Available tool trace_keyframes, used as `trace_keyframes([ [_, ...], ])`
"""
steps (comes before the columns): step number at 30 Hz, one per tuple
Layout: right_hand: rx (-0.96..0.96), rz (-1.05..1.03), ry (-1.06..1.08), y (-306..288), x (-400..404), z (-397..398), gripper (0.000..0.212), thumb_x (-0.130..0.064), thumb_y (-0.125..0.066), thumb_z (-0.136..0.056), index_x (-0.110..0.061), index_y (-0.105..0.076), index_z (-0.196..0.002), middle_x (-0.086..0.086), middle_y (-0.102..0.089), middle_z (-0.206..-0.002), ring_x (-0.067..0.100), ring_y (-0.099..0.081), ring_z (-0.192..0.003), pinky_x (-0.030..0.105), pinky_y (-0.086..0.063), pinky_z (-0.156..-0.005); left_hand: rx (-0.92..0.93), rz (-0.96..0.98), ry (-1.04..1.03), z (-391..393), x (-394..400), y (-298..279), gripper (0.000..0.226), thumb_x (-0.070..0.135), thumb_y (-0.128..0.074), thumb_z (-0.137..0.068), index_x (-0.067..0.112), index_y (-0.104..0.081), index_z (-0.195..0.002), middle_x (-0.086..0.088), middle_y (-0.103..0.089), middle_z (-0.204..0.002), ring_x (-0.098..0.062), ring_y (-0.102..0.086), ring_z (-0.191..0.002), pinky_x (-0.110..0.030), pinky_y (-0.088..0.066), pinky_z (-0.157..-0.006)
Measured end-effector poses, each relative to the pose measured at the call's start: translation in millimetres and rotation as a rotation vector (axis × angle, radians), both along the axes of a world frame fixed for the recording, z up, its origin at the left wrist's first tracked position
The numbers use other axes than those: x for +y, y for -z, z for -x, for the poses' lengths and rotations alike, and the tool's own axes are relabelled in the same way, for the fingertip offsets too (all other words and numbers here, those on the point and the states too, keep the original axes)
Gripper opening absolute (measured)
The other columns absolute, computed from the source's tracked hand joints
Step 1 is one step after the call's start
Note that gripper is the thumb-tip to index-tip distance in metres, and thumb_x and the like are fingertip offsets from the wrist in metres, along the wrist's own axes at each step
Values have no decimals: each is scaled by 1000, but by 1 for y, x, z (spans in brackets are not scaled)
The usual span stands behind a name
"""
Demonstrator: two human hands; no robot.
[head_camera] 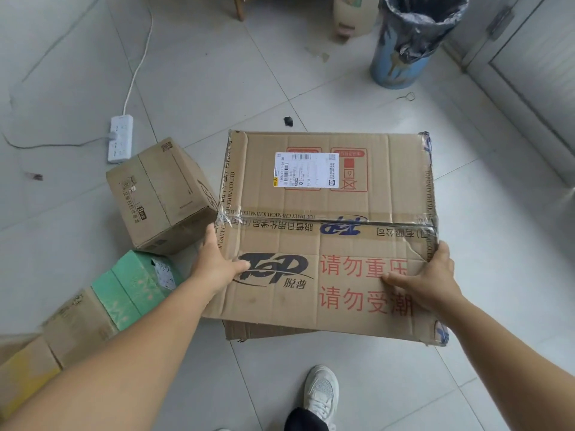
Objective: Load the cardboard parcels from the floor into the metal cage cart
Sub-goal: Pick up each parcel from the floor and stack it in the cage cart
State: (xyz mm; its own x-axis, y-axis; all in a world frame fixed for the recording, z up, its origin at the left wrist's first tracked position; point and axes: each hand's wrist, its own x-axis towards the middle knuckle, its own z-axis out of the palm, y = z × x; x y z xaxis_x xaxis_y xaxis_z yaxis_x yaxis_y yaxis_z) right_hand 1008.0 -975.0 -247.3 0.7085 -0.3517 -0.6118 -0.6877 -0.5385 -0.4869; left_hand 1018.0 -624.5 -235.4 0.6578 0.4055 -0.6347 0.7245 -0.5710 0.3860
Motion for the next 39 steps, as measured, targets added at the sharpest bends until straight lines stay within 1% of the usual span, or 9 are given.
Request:
trace_keyframes([
  [8, -77, 24, 21, -60, 5, 30, 108, -31, -93, -59, -16, -26, -142, 12, -39, -136, 29, -44, -126, 48, -42, -101, -113, 66, 17, 16, 4, -57, 110, 18, -81, -76, 29, -4, -154, -2, -20, -159, -26, -27, -143, -46, -28, -112],
  [14, -175, 45, 58, -146, 13, 69, 103, -33, -92, -59, -22, -27, -139, 8, -40, -131, 27, -49, -117, 49, -46, -97, -219, 135, 51, 45, 15, -127, 114, 22, -82, -75, 31, 0, -154, 0, -17, -160, -26, -23, -144, -49, -25, -115],
  [16, -214, 58, 77, -177, 17, 88, 101, -32, -92, -60, -22, -29, -138, 8, -40, -130, 27, -48, -117, 48, -45, -96, -267, 167, 69, 56, 17, -153, 113, 21, -81, -75, 30, -1, -154, 1, -17, -160, -26, -22, -145, -50, -25, -115],
  [19, -278, 76, 125, -223, 26, 123, 98, -30, -93, -59, -20, -32, -136, 8, -42, -130, 21, -47, -109, 44, -44, -94, -342, 187, 117, 76, 23, -192, 113, 20, -82, -74, 29, -3, -154, 1, -17, -160, -25, -22, -145, -49, -26, -115],
  [24, -366, 128, 223, -294, 43, 191, 99, -31, -93, -58, -20, -33, -136, 8, -43, -127, 26, -50, -115, 47, -47, -95, -454, 195, 232, 106, 35, -254, 115, 25, -85, -70, 28, -6, -154, 1, -22, -159, -25, -29, -142, -47, -30, -113],
  [29, -432, 170, 336, -352, 55, 259, 105, -33, -92, -59, -21, -27, -142, 10, -38, -135, 31, -48, -122, 49, -45, -96, -551, 232, 339, 135, 36, -314, 112, 34, -86, -62, 31, -15, -149, 0, -39, -150, -27, -43, -132, -50, -39, -106],
  [34, -520, 210, 446, -410, 55, 329, 102, -35, -90, -61, -21, -27, -140, 11, -37, -139, 31, -46, -124, 47, -45, -94, -657, 281, 463, 163, 17, -378, 96, 31, -87, -63, 30, -30, -140, -1, -52, -134, -26, -54, -117, -47, -47, -96],
  [36, -544, 236, 488, -431, 51, 358, 108, -38, -90, -61, -21, -23, -145, 11, -35, -142, 32, -44, -128, 49, -44, -97, -689, 319, 510, 175, 3, -397, 91, 29, -87, -63, 31, -33, -137, -1, -54, -131, -25, -56, -114, -46, -48, -94],
  [39, -594, 274, 564, -460, 40, 406, 116, -40, -90, -61, -22, -18, -149, 11, -33, -146, 32, -40, -132, 52, -41, -103, -726, 392, 588, 196, -23, -422, 106, 40, -85, -51, 33, -29, -140, -1, -55, -132, -25, -56, -116, -49, -47, -99],
])
